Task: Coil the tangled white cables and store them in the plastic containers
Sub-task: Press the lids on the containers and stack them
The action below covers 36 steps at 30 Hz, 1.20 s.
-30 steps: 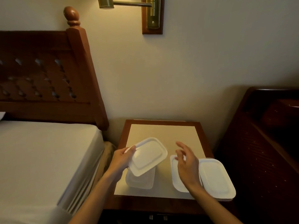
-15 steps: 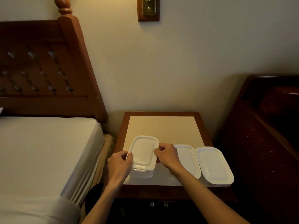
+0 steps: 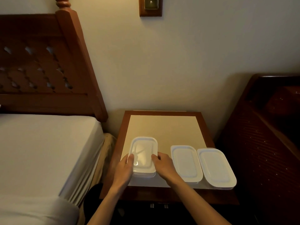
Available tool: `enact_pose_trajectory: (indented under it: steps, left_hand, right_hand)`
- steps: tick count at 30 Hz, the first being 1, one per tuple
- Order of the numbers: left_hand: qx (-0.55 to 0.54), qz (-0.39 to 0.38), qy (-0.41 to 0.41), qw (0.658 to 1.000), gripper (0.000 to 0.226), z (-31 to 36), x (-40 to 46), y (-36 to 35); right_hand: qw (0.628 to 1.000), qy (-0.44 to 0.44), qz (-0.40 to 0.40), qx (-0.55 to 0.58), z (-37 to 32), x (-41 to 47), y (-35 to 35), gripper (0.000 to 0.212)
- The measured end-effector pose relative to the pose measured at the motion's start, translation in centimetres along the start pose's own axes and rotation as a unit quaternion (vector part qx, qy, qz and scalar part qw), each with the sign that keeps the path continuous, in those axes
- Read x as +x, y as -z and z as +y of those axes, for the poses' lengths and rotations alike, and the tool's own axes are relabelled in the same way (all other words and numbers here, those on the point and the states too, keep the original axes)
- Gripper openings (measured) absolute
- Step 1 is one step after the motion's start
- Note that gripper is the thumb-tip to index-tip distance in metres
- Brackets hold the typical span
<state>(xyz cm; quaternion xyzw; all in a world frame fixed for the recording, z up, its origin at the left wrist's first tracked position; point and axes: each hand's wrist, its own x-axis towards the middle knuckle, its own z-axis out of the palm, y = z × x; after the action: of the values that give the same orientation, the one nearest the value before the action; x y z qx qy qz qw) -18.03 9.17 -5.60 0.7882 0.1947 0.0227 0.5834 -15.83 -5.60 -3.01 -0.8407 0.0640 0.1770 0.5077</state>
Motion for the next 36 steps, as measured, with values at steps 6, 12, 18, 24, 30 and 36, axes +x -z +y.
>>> enact_pose_trajectory:
  steps: [6, 12, 18, 24, 30, 36]
  left_hand:
    - [0.034, 0.027, -0.018, 0.999, 0.032, 0.9, 0.7, -3.1]
    - [0.047, 0.006, -0.019, 0.999, 0.034, 0.9, 1.5, -4.2]
    - [0.029, 0.031, -0.016, 0.999, 0.033, 0.2, 1.4, -3.8]
    - [0.024, 0.035, -0.046, 0.998, 0.035, 0.4, 1.2, -3.4]
    - [0.008, 0.024, -0.044, 0.999, 0.036, 0.1, 1.1, -3.2]
    - [0.001, 0.025, -0.051, 0.998, 0.034, 0.2, 1.2, -3.0]
  right_hand:
    - [0.988, 0.071, 0.129, -0.053, 0.2, 0.6, 4.2, 0.035]
    - [0.887, 0.005, 0.171, -0.428, 4.6, -1.8, 7.3, 0.055]
    - [0.922, 0.015, 0.133, -0.362, 6.1, -2.1, 4.5, 0.091]
    - [0.917, -0.026, 0.137, -0.374, 4.8, -1.2, 4.7, 0.101]
    - [0.934, -0.046, 0.151, -0.319, 3.5, 0.1, 6.4, 0.120]
    - [0.950, -0.056, 0.163, -0.260, 1.2, 0.6, 9.3, 0.126]
